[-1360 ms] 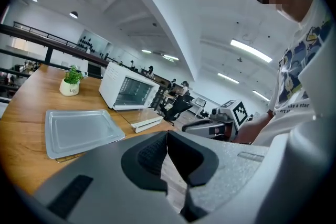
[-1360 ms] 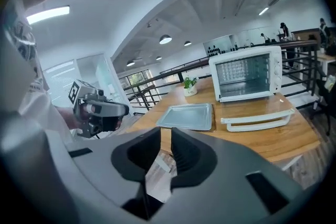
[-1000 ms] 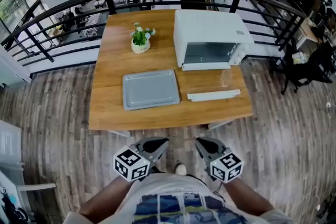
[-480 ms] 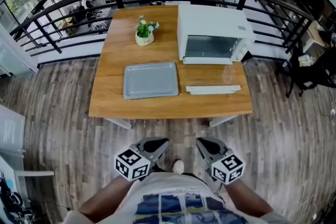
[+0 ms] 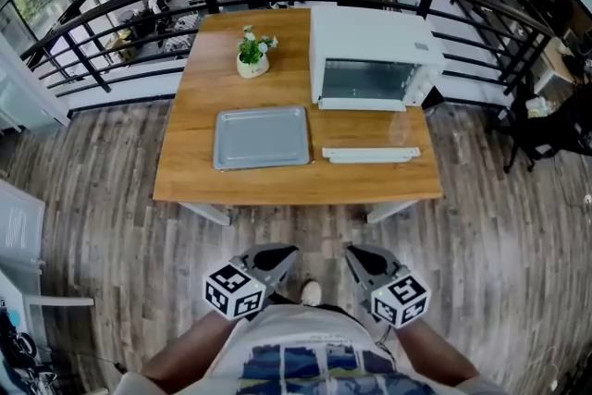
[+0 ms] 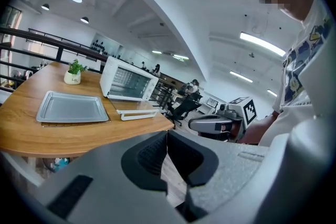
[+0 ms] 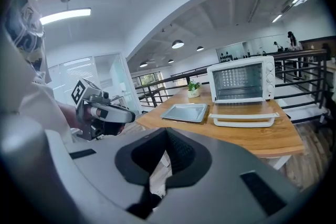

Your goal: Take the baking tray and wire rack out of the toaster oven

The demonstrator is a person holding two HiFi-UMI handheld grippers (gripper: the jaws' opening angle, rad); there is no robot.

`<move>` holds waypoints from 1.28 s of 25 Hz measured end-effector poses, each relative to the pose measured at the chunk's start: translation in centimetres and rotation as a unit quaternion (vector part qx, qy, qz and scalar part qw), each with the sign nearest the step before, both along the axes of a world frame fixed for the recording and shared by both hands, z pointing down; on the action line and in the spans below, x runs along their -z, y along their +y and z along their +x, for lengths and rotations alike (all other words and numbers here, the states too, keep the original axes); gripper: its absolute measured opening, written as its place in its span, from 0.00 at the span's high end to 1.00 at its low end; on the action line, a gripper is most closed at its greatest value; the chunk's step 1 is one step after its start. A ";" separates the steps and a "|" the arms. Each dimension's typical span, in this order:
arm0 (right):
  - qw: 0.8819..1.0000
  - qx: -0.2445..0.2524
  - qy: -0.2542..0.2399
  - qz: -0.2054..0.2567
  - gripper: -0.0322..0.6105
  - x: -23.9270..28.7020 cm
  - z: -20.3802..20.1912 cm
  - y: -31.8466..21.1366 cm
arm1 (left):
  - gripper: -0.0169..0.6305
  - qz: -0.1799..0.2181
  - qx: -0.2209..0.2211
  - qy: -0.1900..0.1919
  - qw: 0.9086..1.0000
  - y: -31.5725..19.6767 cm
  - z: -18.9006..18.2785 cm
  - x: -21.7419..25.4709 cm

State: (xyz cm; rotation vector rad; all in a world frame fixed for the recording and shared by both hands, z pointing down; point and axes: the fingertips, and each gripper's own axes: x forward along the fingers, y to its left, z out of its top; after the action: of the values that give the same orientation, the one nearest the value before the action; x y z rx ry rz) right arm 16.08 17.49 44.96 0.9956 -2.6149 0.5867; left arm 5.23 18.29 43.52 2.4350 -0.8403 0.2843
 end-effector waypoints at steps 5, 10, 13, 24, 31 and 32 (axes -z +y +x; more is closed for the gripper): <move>1.000 0.002 -0.004 0.004 0.95 -0.2 0.3 0.0 | 0.97 0.002 -0.001 0.000 1.000 0.1 0.7 0.1; 1.000 0.013 0.007 0.015 0.95 -0.4 0.7 1.0 | 0.97 0.005 0.000 -0.004 1.000 0.7 1.3 -0.1; 1.000 0.015 0.009 0.017 0.95 -0.4 0.9 1.4 | 0.97 0.005 0.000 -0.004 1.000 1.0 1.6 -0.3; 1.000 0.012 0.004 0.016 0.95 -0.3 1.5 1.7 | 0.97 0.005 -0.002 -0.008 1.000 1.6 2.3 -0.3; 1.000 0.004 -0.002 0.016 0.95 0.0 1.6 1.7 | 0.97 0.012 -0.004 -0.008 1.000 1.9 2.3 0.5; 1.000 0.004 -0.003 0.016 0.95 -0.1 1.5 1.7 | 0.97 0.011 -0.003 -0.009 1.000 1.9 2.2 0.4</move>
State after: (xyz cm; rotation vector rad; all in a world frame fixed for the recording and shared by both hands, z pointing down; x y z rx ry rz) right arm 17.58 19.20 45.06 0.9948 -2.6397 0.5490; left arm 7.48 20.23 43.13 2.4587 -0.8469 0.3005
